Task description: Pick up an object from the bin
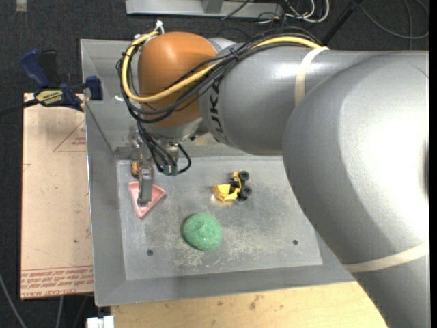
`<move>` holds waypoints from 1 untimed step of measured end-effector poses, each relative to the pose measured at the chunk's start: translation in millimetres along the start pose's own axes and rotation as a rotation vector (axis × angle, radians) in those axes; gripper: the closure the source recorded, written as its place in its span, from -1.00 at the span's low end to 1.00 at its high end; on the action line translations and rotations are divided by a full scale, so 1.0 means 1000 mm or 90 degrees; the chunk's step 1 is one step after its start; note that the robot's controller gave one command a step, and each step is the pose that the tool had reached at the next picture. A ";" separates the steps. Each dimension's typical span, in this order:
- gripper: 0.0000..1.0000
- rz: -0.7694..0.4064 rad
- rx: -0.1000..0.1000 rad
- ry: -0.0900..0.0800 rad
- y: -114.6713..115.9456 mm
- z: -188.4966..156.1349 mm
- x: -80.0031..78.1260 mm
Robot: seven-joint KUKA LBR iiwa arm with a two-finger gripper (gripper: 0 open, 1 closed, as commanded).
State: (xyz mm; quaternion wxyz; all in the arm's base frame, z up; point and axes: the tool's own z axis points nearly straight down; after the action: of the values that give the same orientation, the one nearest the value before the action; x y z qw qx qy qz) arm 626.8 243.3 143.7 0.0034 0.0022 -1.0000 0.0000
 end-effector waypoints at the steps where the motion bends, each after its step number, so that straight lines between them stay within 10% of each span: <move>1: -1.00 0.002 -0.001 -0.005 -0.001 -0.005 -0.002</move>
Offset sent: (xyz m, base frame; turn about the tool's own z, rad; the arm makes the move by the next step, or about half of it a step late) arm -0.0186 -0.0260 -0.0737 -0.2138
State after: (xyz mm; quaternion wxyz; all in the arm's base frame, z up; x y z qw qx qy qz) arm 628.8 242.3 149.0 -0.0003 0.0004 -1.0000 -0.0009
